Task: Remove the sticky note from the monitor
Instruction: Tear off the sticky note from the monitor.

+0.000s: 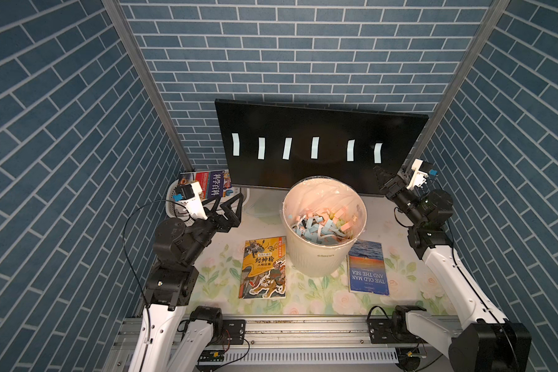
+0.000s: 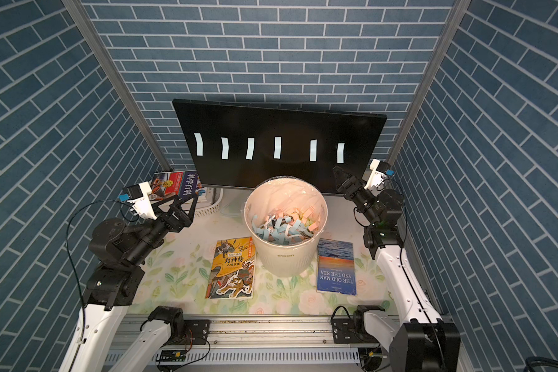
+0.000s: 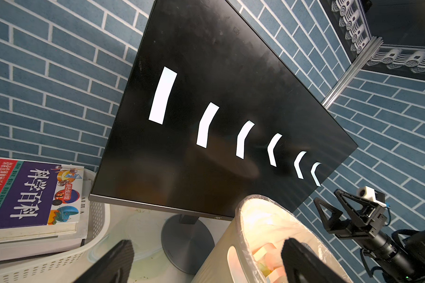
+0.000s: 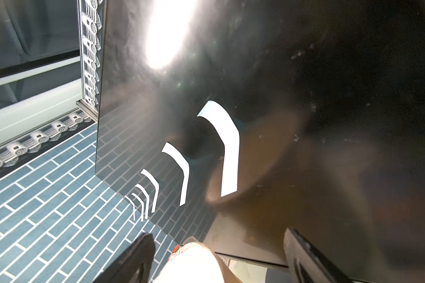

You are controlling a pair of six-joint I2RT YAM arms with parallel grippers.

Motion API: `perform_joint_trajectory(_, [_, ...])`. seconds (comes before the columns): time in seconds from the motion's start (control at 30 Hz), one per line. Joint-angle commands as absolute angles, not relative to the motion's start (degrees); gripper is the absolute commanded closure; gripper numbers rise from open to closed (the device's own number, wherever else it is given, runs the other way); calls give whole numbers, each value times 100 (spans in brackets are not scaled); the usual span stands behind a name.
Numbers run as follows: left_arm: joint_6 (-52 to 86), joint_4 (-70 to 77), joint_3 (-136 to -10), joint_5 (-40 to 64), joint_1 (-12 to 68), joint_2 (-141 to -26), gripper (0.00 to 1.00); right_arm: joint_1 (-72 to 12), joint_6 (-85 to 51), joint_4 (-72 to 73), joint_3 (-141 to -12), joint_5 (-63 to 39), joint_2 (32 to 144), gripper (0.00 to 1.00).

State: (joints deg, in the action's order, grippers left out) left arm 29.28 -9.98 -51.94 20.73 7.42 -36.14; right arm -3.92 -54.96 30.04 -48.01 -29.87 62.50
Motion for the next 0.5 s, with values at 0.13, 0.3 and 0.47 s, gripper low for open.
perform_joint_trajectory(0.13, [2698, -1141, -5363, 2255, 745, -3441, 0, -339, -6410, 3819, -4944, -2949, 6448, 22])
perform_joint_trajectory(0.3, [2647, -1219, -5423, 2269, 747, -3426, 0, -334, -6571, 3929, -5020, -2857, 6565, 29])
perform_joint_trajectory(0.47, [2595, -1317, -5483, 2316, 747, -3417, 0, -325, -6811, 4064, -5040, -2743, 6680, 37])
